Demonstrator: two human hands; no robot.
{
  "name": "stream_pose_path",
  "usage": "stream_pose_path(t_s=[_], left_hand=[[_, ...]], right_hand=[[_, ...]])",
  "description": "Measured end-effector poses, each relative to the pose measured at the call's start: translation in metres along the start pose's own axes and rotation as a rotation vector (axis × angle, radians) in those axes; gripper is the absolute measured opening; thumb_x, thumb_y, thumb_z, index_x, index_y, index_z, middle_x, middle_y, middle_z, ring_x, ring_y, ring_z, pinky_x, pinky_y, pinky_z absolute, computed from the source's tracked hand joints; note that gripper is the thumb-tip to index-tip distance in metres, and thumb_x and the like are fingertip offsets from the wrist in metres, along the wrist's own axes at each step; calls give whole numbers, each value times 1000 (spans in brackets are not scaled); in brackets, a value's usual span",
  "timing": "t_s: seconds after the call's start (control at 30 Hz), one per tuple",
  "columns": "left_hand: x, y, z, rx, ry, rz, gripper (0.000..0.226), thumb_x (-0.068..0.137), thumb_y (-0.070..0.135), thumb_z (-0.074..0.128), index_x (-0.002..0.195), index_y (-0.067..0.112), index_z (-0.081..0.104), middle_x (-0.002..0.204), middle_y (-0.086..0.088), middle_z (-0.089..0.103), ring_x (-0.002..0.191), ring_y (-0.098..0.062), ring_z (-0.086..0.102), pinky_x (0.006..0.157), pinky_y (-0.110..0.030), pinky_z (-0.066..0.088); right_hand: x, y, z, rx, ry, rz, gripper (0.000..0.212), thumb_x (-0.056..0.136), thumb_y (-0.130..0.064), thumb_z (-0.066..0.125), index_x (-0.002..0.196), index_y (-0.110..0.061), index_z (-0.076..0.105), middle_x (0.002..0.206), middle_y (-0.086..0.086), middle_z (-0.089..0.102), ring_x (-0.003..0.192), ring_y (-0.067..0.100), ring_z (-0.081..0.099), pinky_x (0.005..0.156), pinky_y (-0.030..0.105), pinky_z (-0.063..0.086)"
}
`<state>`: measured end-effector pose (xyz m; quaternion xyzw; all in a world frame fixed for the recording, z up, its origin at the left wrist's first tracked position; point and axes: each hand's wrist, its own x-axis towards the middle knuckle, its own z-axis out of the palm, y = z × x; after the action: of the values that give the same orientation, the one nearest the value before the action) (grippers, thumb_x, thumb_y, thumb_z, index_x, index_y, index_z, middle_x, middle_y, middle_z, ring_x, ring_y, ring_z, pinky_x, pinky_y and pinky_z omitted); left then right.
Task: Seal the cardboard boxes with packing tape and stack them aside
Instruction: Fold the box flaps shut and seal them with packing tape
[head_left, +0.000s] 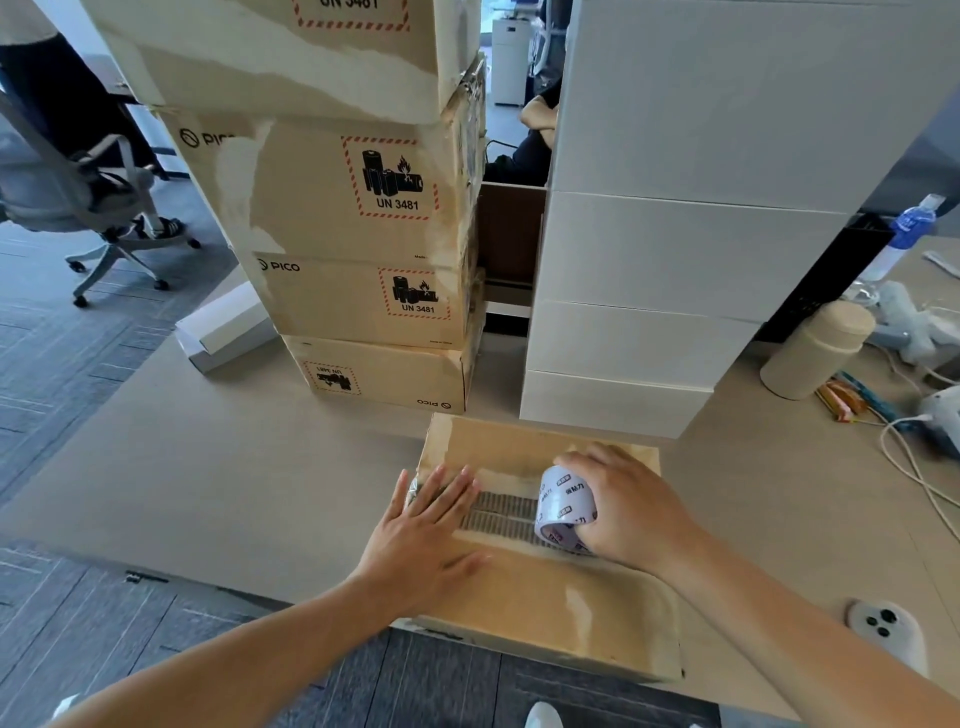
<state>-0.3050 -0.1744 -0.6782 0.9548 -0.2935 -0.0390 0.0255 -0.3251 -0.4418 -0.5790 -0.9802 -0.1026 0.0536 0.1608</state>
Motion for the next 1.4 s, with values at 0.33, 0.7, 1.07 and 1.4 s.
stream_pose_path(t_s=[0.33, 0.7, 1.07, 1.4], left_hand=[[-1, 6, -6, 50, -43, 29, 61, 100, 68, 16, 155, 44, 15, 166, 5, 7, 151, -30, 2, 112, -63, -3], [10, 14, -15, 12, -133, 406, 55, 107, 40, 10, 155, 26, -13, 162, 8, -19, 147, -8, -23, 123, -37, -11], [20, 59, -16, -115, -179, -88, 146, 56, 107, 20, 144, 5, -35, 149, -9, -46, 139, -23, -42, 121, -40, -16], [25, 58, 1, -31, 19, 158, 93, 95, 74, 22, 157, 7, 6, 165, -10, 4, 152, -22, -4, 123, -39, 4]], right_hand=[[6, -15, 18, 9, 19, -7, 67, 76, -25, 69, 139, -21, 46, 115, 1, 48, 112, 24, 45, 98, 28, 38], [6, -15, 27, 35, 51, 25, 67, 75, -31, 72, 137, -25, 48, 115, -3, 48, 111, 21, 46, 102, 28, 36], [2, -6, 25, 64, 60, 34, 87, 74, -39, 73, 149, -41, 29, 120, -6, 38, 115, 16, 41, 109, 30, 29], [-26, 18, 56, 493, 220, 87, 76, 79, -30, 77, 136, -36, 28, 131, -20, 41, 113, -4, 48, 86, 7, 39]])
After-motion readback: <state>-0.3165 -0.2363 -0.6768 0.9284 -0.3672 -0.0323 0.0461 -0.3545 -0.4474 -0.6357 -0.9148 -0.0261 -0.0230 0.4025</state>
